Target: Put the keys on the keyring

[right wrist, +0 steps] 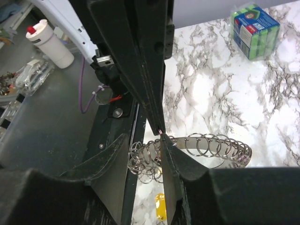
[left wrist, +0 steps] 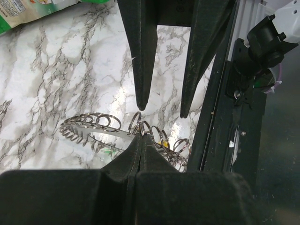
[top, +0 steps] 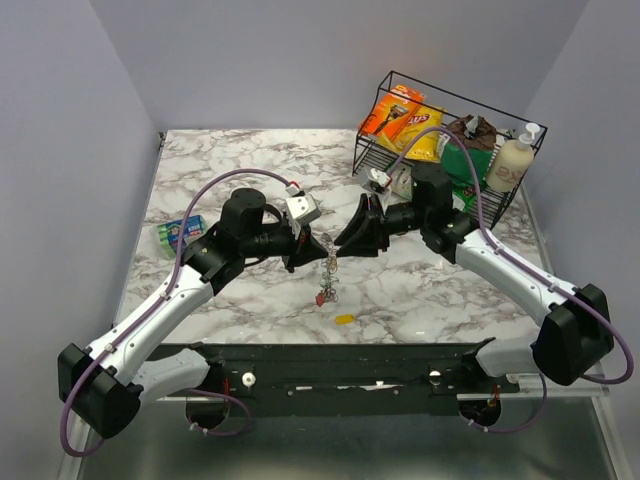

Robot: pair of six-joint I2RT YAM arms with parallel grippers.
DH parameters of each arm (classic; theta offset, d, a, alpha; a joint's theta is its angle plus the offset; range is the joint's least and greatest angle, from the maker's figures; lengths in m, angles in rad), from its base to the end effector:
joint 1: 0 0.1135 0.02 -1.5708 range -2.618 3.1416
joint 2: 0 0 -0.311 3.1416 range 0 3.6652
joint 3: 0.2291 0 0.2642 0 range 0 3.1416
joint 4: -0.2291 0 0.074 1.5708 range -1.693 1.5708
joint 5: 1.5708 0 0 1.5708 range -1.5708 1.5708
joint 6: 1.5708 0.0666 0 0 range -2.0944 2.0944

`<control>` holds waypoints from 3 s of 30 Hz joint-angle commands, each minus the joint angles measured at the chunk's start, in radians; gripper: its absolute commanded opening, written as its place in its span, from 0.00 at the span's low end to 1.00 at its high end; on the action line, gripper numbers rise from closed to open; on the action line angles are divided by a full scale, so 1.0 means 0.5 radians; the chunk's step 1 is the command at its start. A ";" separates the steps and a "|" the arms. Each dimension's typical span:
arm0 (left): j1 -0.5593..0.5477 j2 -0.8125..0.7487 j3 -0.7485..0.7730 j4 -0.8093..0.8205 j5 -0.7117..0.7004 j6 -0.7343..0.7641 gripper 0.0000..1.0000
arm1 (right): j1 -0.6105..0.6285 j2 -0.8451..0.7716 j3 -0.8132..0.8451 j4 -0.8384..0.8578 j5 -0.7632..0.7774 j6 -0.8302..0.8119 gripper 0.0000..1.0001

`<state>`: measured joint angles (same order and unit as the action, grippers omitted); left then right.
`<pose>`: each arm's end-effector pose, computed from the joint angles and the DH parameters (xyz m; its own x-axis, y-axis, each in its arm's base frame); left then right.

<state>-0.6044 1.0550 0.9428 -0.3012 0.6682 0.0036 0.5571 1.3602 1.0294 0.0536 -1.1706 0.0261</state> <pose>0.1779 -0.1730 0.3641 -0.3273 0.2295 -0.9167 0.9141 0.3226 -0.2456 0.2341 0.2181 0.3635 -0.2572 -0.1482 -0.9549 -0.9515 -0.1338 0.2771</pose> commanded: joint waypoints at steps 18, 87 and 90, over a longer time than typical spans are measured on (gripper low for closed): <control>-0.009 -0.011 0.087 0.075 0.244 0.002 0.00 | 0.079 0.059 0.021 -0.024 -0.003 -0.031 0.41; -0.012 -0.140 0.050 0.194 0.195 -0.112 0.00 | 0.107 0.105 0.000 -0.101 0.022 -0.141 0.01; -0.012 -0.162 0.044 0.216 0.152 -0.124 0.04 | 0.107 0.075 -0.012 -0.101 0.061 -0.120 0.01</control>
<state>-0.6044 1.0161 0.9424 -0.2867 0.7494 -0.0383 0.6029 1.4071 1.0294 0.0269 -1.1912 -0.0284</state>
